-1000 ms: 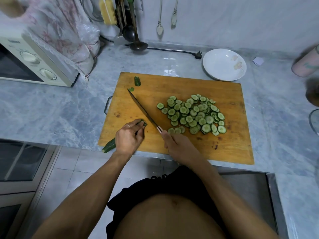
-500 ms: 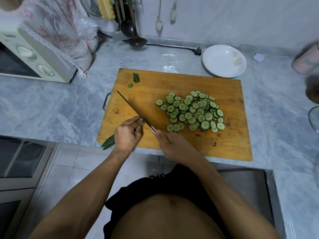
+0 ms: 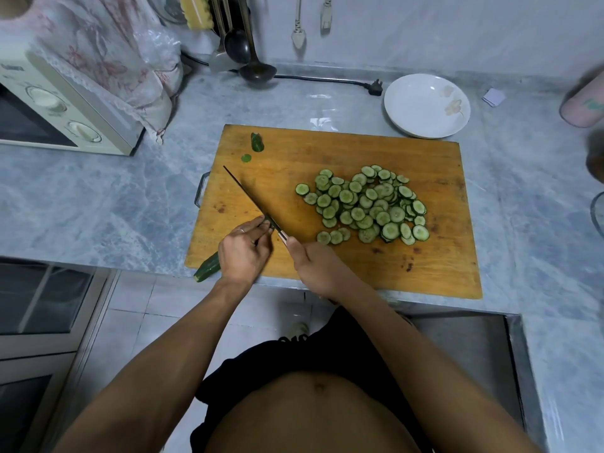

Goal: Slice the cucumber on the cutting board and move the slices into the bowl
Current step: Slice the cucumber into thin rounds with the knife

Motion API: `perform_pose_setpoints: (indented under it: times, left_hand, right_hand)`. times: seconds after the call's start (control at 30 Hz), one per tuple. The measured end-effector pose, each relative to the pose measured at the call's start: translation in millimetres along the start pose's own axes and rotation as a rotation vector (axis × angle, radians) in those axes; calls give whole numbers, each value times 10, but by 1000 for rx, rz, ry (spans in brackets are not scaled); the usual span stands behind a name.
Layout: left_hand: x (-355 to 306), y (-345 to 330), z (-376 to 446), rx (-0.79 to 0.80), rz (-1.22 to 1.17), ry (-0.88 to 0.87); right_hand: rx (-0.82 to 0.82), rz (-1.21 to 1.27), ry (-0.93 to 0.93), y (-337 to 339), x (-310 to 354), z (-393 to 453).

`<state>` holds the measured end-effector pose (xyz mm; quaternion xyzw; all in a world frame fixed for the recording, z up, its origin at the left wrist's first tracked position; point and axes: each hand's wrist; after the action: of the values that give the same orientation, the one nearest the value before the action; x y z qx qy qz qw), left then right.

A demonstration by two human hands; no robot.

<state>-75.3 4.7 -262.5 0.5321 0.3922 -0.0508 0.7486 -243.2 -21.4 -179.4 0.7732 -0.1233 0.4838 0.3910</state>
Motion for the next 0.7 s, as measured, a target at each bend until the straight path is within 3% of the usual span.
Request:
perform_pose_setpoints:
  times: [0.33,0.7]
  left_hand:
    - [20,22,15,-3,-17,-4]
    - [55,26,18,13,-17,-12]
  right_hand:
    - [-26,-122,5,44,-32,-36]
    - [-13,-56,75,72,58,-234]
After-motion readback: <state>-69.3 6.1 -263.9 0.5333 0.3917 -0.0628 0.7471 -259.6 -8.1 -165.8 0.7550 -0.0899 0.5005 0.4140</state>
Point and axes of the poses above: each hand's wrist, its own z-axis towards the middle knuckle, its own y-axis out of the back of the hand, x = y × z, and after that the axes turned 15 degrees about y, right-handed
